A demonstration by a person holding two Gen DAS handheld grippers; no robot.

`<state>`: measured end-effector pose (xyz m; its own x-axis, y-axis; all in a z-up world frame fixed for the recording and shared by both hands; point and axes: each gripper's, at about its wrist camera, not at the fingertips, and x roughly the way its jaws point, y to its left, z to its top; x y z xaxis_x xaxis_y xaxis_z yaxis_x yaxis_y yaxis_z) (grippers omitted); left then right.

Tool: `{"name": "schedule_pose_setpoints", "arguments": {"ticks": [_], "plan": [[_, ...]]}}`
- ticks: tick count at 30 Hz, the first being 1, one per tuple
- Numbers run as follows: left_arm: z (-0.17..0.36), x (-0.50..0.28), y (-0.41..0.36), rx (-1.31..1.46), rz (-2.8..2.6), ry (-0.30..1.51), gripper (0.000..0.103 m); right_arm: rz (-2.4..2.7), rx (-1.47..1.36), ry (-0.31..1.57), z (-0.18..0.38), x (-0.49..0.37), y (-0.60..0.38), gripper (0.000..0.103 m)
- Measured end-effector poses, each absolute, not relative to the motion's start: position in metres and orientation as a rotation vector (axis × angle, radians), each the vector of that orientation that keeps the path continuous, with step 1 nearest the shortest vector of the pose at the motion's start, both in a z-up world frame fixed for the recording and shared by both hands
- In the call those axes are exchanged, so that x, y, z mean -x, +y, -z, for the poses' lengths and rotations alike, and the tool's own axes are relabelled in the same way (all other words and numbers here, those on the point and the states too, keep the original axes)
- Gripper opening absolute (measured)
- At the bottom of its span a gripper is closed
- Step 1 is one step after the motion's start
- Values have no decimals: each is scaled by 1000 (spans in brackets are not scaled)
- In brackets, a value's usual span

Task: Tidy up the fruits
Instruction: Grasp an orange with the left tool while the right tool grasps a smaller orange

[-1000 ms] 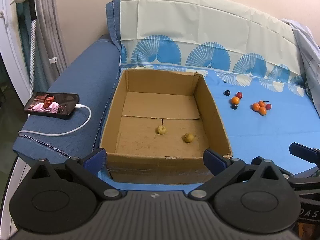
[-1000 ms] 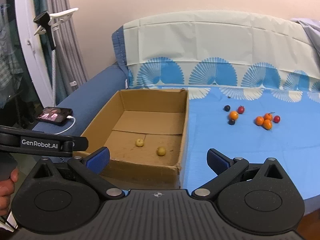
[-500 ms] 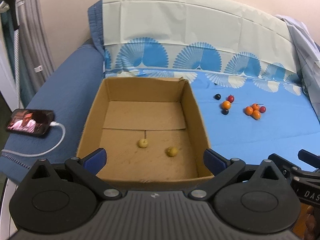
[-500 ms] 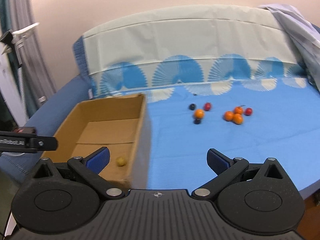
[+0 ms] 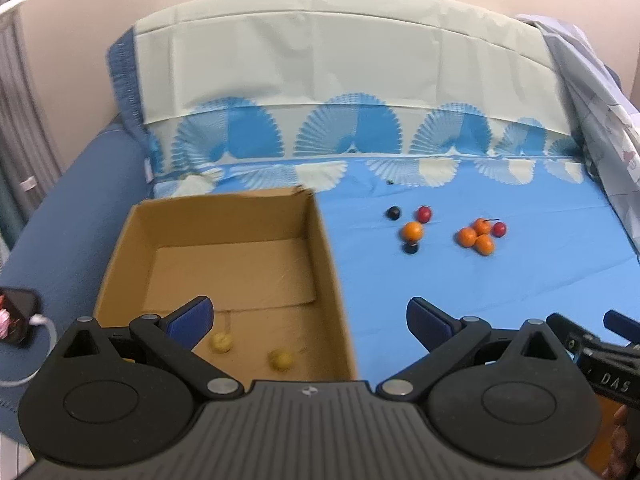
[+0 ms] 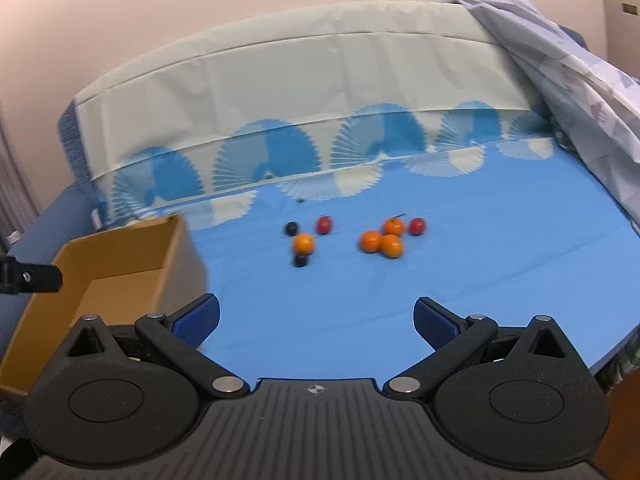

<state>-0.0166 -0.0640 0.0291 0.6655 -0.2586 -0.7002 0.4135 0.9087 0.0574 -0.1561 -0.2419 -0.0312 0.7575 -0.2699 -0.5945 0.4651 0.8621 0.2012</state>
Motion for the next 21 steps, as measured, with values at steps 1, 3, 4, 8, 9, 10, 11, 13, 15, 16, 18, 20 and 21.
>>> {"name": "schedule_pose_setpoints", "arguments": {"ticks": [1, 3, 4, 8, 9, 10, 11, 13, 15, 16, 18, 20, 21], "plan": [[-28, 13, -72, -217, 393, 759, 103, 420, -353, 587, 34, 155, -249, 102], [-24, 2, -88, -208, 414, 778, 103, 445, -352, 589, 41, 153, -262, 102], [-22, -3, -96, -206, 419, 784, 103, 458, -351, 592, 44, 151, -268, 102], [-7, -21, -132, -226, 439, 812, 103, 508, -371, 594, 56, 148, -295, 102], [-4, -25, -139, -230, 443, 817, 103, 521, -380, 593, 60, 148, -302, 102], [-1, -29, -146, -233, 450, 818, 103, 528, -385, 594, 63, 147, -309, 102], [3, -34, -154, -238, 459, 820, 103, 537, -388, 596, 67, 146, -315, 102], [11, -44, -168, -253, 475, 825, 103, 552, -386, 600, 75, 142, -327, 102], [19, -55, -183, -267, 495, 829, 103, 565, -385, 600, 84, 135, -339, 102], [24, -62, -191, -271, 503, 832, 103, 570, -383, 598, 89, 131, -346, 102], [35, -75, -205, -273, 521, 842, 103, 585, -376, 597, 100, 122, -358, 102], [48, -91, -221, -276, 538, 863, 103, 587, -372, 601, 111, 110, -369, 102], [56, -100, -229, -279, 542, 872, 103, 586, -369, 605, 119, 102, -376, 102]]}}
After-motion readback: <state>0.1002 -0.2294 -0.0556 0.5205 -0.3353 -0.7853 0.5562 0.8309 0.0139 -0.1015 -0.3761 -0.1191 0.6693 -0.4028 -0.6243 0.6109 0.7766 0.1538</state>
